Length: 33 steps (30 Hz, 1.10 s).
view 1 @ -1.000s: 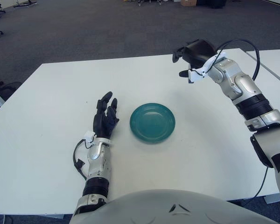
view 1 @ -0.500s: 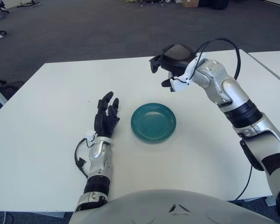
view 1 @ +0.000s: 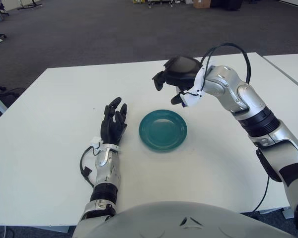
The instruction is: Put the gum into the plate.
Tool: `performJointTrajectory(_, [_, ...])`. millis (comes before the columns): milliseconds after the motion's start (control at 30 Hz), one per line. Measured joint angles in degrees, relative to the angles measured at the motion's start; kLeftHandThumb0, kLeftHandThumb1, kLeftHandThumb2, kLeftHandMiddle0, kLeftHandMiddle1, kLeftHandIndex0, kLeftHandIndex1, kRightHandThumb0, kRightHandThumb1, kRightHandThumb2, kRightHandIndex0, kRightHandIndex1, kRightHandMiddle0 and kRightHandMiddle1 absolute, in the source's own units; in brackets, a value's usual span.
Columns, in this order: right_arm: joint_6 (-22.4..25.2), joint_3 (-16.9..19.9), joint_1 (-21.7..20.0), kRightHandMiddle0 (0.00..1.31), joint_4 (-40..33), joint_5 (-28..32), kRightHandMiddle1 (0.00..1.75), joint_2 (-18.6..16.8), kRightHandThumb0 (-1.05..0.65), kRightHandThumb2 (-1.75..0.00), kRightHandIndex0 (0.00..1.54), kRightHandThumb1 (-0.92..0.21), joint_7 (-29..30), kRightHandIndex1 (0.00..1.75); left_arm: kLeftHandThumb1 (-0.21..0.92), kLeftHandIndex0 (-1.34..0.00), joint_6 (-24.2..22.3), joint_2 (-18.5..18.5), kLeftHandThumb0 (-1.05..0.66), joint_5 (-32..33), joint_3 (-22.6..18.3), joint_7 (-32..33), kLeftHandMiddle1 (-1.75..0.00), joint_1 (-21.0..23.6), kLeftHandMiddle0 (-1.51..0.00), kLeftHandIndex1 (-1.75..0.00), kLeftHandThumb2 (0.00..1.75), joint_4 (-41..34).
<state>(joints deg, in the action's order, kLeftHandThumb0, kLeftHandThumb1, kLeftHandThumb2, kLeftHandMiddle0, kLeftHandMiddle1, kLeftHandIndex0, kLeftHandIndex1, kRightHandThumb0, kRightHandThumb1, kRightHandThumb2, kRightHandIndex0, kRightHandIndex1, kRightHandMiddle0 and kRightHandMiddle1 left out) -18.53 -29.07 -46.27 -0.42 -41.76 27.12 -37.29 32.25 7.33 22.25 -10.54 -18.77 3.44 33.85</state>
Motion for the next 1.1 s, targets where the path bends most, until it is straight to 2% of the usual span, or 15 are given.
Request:
performJointTrajectory(167, [-1.1,-0.2,-0.1,0.47,-1.4,2.7,1.67,-0.1,-0.41,-0.94,0.84,-0.57,-4.8,1.75,0.92,-0.12,0.0,0.0,-0.86,-0.3,0.1,-0.1,0.00,0.4,-0.20,-1.04,0.69,0.6])
performJointTrajectory(367, [1.9,-0.2,0.9,0.41,-7.2,4.6,1.73,-1.3,-0.40,-0.95,0.90,-0.59,-9.2,1.75,0.92,-0.02,0.1,0.0,-0.85,-0.4,0.1,-0.1,0.00,0.4,-0.12,-0.97,0.72,0.7])
performJointTrajectory(733, [4.4,-2.6,2.9,0.40,-8.1,2.4,1.75,-2.9,-0.40,-0.94,0.92,-0.61,-10.6,1.75,0.92,0.00,3.1,0.0,-0.84,-0.2,0.5,-1.0,-0.01,0.5,-0.13,-0.73,0.79,0.6])
performJointTrajectory(833, [4.1,-2.6,3.1,0.39,-8.1,2.1,1.75,-2.9,-0.40,-0.93,0.94,-0.62,-10.5,1.75,0.92,0.00,3.1,0.0,-0.82,0.4,0.5,-1.7,-0.03,0.6,-0.19,-0.64,0.81,0.6])
performJointTrajectory(867, [3.8,-2.6,3.2,0.39,-8.1,1.9,1.75,-2.9,-0.40,-0.93,0.95,-0.62,-10.2,1.75,0.92,0.00,3.1,0.0,-0.82,0.8,0.4,-2.0,-0.03,0.6,-0.20,-0.64,0.81,0.6])
performJointTrajectory(1000, [2.9,-2.6,4.1,0.39,-8.1,1.5,1.75,-2.9,-0.40,-0.92,0.98,-0.62,-8.4,1.75,0.92,-0.01,3.4,0.0,-0.79,2.0,0.4,-2.4,-0.06,0.8,-0.32,-0.82,0.79,0.6])
performJointTrajectory(1100, [2.3,-2.6,5.0,0.39,-8.1,0.6,1.75,-3.0,-0.40,-0.93,0.98,-0.62,-6.5,1.75,0.92,-0.06,4.3,0.0,-0.77,2.0,0.2,-2.1,-0.10,0.8,-0.42,-0.93,0.76,0.6])
